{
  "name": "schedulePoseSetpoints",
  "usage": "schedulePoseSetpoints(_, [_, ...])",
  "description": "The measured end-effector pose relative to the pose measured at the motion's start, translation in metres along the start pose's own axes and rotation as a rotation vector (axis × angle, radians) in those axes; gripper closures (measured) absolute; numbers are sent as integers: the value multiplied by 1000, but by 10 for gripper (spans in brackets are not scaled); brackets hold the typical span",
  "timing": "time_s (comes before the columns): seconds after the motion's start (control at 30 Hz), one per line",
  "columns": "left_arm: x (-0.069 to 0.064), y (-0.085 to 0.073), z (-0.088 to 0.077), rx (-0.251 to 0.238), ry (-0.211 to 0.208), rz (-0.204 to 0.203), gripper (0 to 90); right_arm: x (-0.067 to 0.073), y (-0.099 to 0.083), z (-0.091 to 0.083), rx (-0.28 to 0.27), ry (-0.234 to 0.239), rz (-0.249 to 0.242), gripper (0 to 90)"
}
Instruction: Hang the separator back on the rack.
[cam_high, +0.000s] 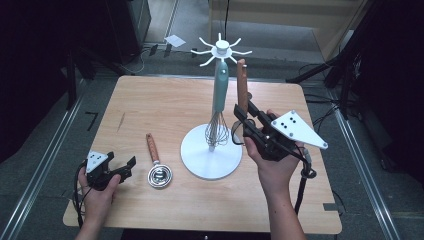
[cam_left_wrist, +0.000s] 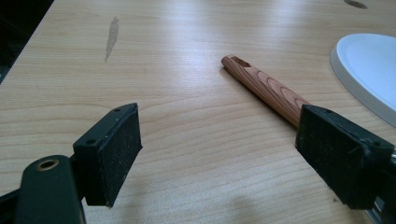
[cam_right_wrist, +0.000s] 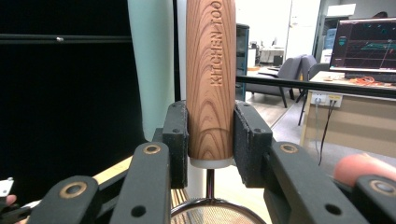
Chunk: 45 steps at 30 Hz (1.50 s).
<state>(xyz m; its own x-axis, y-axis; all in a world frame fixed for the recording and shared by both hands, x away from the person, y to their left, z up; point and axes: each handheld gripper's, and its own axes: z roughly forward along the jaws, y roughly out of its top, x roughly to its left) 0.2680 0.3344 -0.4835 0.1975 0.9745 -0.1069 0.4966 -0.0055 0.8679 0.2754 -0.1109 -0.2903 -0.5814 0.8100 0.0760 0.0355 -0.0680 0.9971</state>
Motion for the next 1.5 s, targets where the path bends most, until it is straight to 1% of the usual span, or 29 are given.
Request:
schedulePoseSetpoints(0.1, [0,0,0,1,-2,2,150,-1,-1,4,3,-4,-4,705])
schedulePoseSetpoints(0.17, [0,0,0,3,-3,-1,151,-1,-1,6,9,8,-9,704])
schedulePoseSetpoints(0.23, [0,0,0,7,-4,1,151,-1,-1,6,11,9,-8,704])
schedulePoseSetpoints(0.4, [0,0,0,2,-3,-4,151,-6,1,6,22,30,10,697])
schedulePoseSetpoints(0.57, [0,0,0,2,-3,-5,151,-12,1,2,35,47,44,658])
schedulePoseSetpoints(0.63, [0,0,0,0,-3,-6,151,-14,1,-1,40,54,40,653])
schedulePoseSetpoints(0.73, [0,0,0,-1,-1,-9,151,-19,-1,-4,45,44,46,657])
schedulePoseSetpoints(0.77, [1,0,0,-1,-1,-10,151,-21,-2,-5,44,38,54,669])
schedulePoseSetpoints(0.83, [1,0,0,-1,0,-10,151,-26,-3,-6,50,26,66,791])
schedulePoseSetpoints(0.9, [0,0,0,-3,2,-9,151,-29,-3,-4,61,20,75,884])
schedulePoseSetpoints(0.93, [0,0,0,-3,2,-8,151,-30,-2,-3,67,13,74,900])
schedulePoseSetpoints(0.97, [0,0,0,-1,3,-8,151,-31,-1,0,72,-10,70,900])
schedulePoseSetpoints(1.03, [0,0,0,-2,0,-7,151,-31,0,2,68,-12,73,900])
schedulePoseSetpoints(1.07, [0,0,0,-3,0,-7,151,-31,1,3,63,-15,71,900])
schedulePoseSetpoints(1.1, [0,0,0,-3,-1,-9,151,-31,2,5,56,-23,59,900])
schedulePoseSetpoints(1.23, [0,0,0,-3,-4,-9,151,-31,6,14,55,-49,33,900])
schedulePoseSetpoints(1.3, [0,0,0,-3,-4,-10,151,-33,12,22,36,-69,-13,900])
schedulePoseSetpoints(1.33, [0,0,0,-3,-4,-9,151,-33,12,22,36,-69,-13,900])
schedulePoseSetpoints(1.4, [0,0,0,-4,-5,-11,151,-33,18,27,20,-69,-34,900])
schedulePoseSetpoints(1.43, [1,0,0,-4,-5,-11,151,-32,20,29,18,-66,-35,900])
schedulePoseSetpoints(1.5, [1,0,0,-4,-8,-10,152,-30,23,32,10,-45,-45,900])
